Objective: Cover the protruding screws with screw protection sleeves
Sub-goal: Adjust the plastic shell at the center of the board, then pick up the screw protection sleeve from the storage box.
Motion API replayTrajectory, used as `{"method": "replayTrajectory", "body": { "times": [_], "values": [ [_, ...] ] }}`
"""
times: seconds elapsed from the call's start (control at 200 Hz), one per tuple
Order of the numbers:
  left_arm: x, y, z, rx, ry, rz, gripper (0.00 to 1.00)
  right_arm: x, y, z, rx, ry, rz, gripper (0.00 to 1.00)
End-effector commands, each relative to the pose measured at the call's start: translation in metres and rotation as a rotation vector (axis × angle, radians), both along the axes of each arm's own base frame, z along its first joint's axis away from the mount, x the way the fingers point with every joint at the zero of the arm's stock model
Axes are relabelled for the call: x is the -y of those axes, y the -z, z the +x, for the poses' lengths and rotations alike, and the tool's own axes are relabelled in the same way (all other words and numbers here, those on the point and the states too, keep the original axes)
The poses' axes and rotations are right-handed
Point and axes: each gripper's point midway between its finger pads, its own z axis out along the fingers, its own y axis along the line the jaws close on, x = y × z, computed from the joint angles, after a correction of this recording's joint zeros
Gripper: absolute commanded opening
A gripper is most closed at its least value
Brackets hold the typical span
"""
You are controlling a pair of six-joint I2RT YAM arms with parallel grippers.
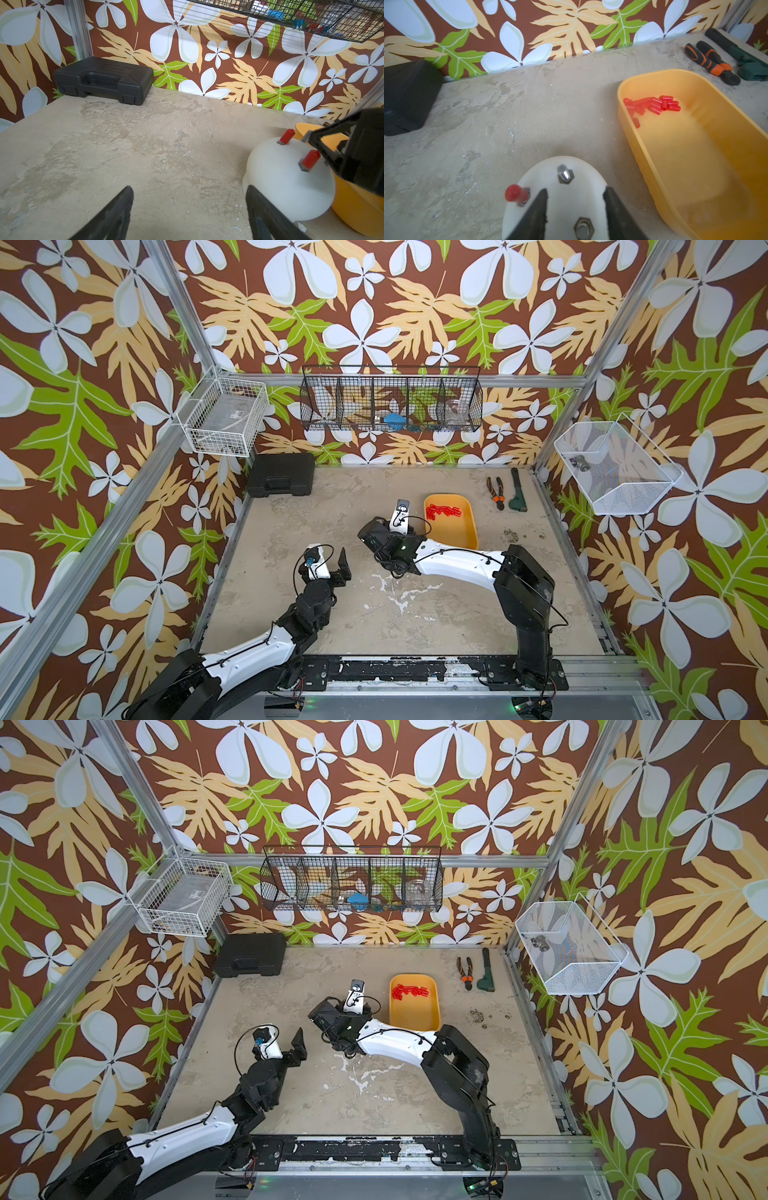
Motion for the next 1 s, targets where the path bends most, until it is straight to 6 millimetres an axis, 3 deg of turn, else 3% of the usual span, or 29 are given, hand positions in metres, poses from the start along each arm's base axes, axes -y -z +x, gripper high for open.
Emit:
{"method": "replayTrajectory", "body": {
  "times": [0.0,0.095,0.21,0.305,0.4,0.44,0.535,0.57,0.626,0.701,0.746,0.836,0.996],
  "values": [
    [0.004,-0.007,0.002,0.021,0.017,-0.010,0.85,-0.016,-0.031,-0.001,0.054,-0.105,0.048,0.98],
    [0.007,-0.007,0.004,0.015,0.024,-0.008,0.85,-0.021,-0.060,-0.007,0.090,-0.184,0.116,0.98],
    [0.012,-0.012,0.007,0.015,0.042,-0.016,0.85,-0.013,-0.119,-0.013,0.175,-0.263,0.151,0.98],
    [0.020,-0.022,0.010,0.022,0.068,-0.017,0.85,0.016,-0.161,-0.010,0.235,-0.315,0.193,0.94],
    [0.032,-0.034,0.015,0.021,0.117,-0.017,0.85,0.056,-0.166,0.008,0.216,-0.413,0.325,0.88],
    [0.041,-0.041,0.016,0.027,0.159,-0.016,0.85,0.072,-0.164,0.015,0.211,-0.461,0.363,0.80],
    [0.061,-0.058,0.018,0.031,0.254,-0.027,0.84,0.109,-0.140,0.032,0.165,-0.520,0.331,0.50],
    [0.069,-0.064,0.018,0.034,0.295,-0.028,0.83,0.118,-0.128,0.038,0.138,-0.552,0.308,0.47],
    [0.083,-0.076,0.015,0.053,0.373,-0.039,0.83,0.132,-0.100,0.049,0.049,-0.560,0.293,0.51],
    [0.102,-0.091,0.009,0.085,0.484,-0.053,0.83,0.143,-0.053,0.066,-0.089,-0.573,0.306,0.31],
    [0.110,-0.096,0.006,0.089,0.532,-0.066,0.83,0.149,-0.024,0.077,-0.174,-0.557,0.324,0.28],
    [0.124,-0.102,0.004,0.080,0.604,-0.110,0.82,0.143,0.017,0.095,-0.297,-0.595,0.320,0.30],
    [0.137,-0.096,0.005,0.049,0.656,-0.113,0.82,0.141,0.057,0.127,-0.376,-0.562,0.288,0.32]
  ]
}}
